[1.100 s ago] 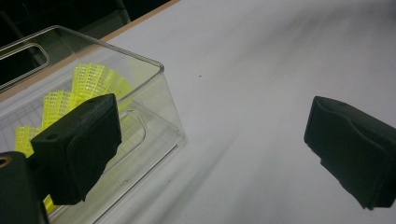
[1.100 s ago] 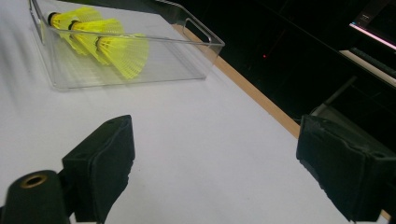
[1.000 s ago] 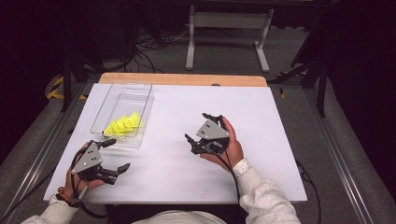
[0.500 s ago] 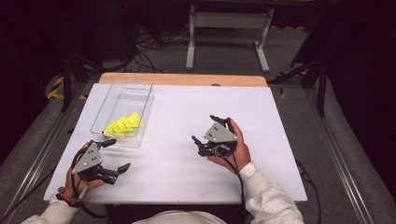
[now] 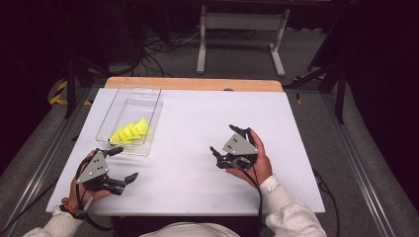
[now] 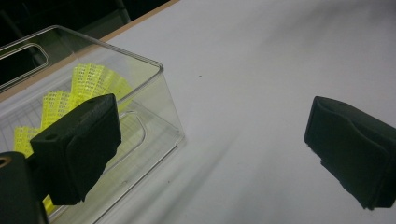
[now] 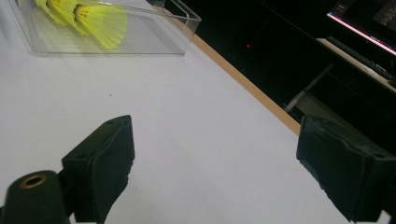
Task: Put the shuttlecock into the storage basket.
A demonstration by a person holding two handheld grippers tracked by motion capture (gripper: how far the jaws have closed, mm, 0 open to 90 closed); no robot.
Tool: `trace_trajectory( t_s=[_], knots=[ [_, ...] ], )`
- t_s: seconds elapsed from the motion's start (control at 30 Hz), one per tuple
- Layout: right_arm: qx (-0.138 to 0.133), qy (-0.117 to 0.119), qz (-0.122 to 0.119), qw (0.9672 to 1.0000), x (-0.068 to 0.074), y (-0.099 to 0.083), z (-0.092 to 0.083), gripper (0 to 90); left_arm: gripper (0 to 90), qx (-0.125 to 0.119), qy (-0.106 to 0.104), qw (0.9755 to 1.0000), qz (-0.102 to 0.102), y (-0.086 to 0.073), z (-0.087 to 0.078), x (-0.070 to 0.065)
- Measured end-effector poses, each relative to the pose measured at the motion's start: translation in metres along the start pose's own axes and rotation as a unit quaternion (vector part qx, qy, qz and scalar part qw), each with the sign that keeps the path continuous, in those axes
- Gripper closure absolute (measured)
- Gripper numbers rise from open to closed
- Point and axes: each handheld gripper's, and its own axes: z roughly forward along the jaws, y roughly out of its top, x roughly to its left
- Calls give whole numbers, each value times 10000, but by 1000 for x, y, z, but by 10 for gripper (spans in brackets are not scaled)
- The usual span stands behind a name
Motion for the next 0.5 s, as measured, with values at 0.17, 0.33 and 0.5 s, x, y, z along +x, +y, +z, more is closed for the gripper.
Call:
trace_trajectory(
  t_s=[0.17,0.33,0.5],
  knots=[
    [29,-55,-32,10000,-1,-4,-3,121,47,9,8,10000,3,0,0,0],
    [75,-58,-60,9999,-1,-9,-5,122,47,11,-5,10000,-15,0,1,0],
    [80,-77,-67,9999,-1,-14,-8,122,47,17,-4,10000,-5,0,1,0]
  ],
)
